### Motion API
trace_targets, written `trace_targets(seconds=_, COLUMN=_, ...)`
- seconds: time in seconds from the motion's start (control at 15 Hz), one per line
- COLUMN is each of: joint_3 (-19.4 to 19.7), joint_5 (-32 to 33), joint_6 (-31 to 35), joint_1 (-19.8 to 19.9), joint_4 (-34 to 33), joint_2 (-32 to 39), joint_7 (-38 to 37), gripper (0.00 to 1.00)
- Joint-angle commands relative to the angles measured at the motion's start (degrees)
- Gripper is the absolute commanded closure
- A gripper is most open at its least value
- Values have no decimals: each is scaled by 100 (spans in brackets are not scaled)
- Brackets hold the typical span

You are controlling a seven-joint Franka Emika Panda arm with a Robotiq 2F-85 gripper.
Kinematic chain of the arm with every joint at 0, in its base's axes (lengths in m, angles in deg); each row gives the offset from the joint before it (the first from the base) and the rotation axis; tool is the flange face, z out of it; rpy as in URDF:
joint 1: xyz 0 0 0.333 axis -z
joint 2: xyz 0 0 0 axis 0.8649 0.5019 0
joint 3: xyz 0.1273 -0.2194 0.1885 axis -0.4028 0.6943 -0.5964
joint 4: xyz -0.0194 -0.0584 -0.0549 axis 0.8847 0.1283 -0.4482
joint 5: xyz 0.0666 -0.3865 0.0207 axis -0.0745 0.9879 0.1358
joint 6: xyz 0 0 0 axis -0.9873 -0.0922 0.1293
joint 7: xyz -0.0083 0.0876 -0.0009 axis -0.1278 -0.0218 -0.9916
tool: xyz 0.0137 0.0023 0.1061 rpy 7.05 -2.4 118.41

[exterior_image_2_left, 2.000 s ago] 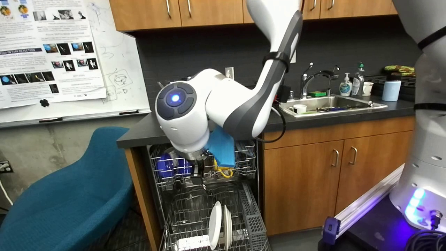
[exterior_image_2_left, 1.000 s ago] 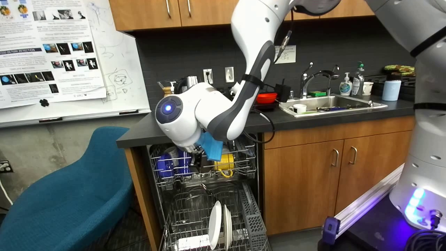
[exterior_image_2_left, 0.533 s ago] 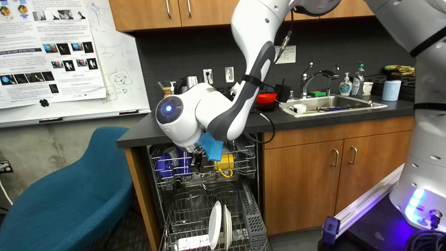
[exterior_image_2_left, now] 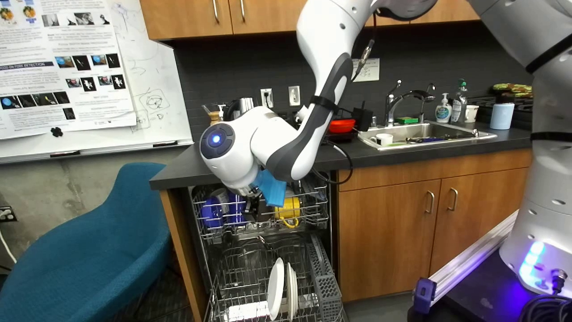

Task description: Pull the top rack of the dishwasher out

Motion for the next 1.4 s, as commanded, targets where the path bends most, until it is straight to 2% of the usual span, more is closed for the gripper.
trace_targets(seconds=0.0, joint_3=-6, joint_5=-17, joint_6=-14, joint_1=0, joint_4=-18, joint_2=4, joint_7=21, gripper=0)
trace_targets(seconds=0.67, joint_3=70, joint_5=83, joint_6=-206, joint_1=-323, joint_4=-115, joint_2=484, joint_7=-649, gripper=0)
trace_targets(seconds=1.07, joint_3=332, joint_5=1099, joint_6=-460, joint_1=-630, joint_4=-675, joint_2=981, joint_7=-1466, gripper=0)
trace_targets(seconds=1.33, joint_3=337, joint_5=1642, joint_6=-614, joint_1=-687, joint_4=-1122, joint_2=1448, joint_7=-1647, gripper=0)
